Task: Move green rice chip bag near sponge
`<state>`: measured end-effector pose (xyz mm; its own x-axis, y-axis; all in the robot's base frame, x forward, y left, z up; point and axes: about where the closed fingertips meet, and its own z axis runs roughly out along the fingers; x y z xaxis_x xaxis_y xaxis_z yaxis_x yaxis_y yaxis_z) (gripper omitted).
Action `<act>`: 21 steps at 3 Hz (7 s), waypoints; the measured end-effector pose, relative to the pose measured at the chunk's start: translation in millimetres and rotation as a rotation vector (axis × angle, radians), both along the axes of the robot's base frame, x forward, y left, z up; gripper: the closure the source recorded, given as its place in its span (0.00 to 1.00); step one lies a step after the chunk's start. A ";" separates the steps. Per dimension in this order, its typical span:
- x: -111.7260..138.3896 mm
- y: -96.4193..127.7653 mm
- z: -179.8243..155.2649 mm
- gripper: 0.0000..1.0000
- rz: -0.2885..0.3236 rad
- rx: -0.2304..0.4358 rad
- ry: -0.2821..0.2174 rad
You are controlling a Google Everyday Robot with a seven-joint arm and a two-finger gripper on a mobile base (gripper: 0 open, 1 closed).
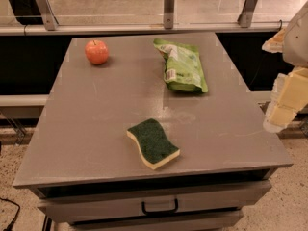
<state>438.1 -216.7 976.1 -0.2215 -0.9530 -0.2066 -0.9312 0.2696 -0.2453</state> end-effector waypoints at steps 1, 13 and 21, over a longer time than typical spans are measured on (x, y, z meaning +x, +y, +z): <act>2.4 0.1 0.9 0.00 -0.007 0.007 0.001; 230.2 147.3 -125.9 1.00 -0.251 0.252 0.206; 184.3 161.7 -21.1 0.20 -0.109 0.344 0.025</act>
Offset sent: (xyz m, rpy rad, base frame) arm 0.0157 -0.0009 -0.0003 0.0447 0.0309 -0.0446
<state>622.5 -54.9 955.1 -0.3269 -0.7994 -0.5041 -0.8971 0.4303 -0.1006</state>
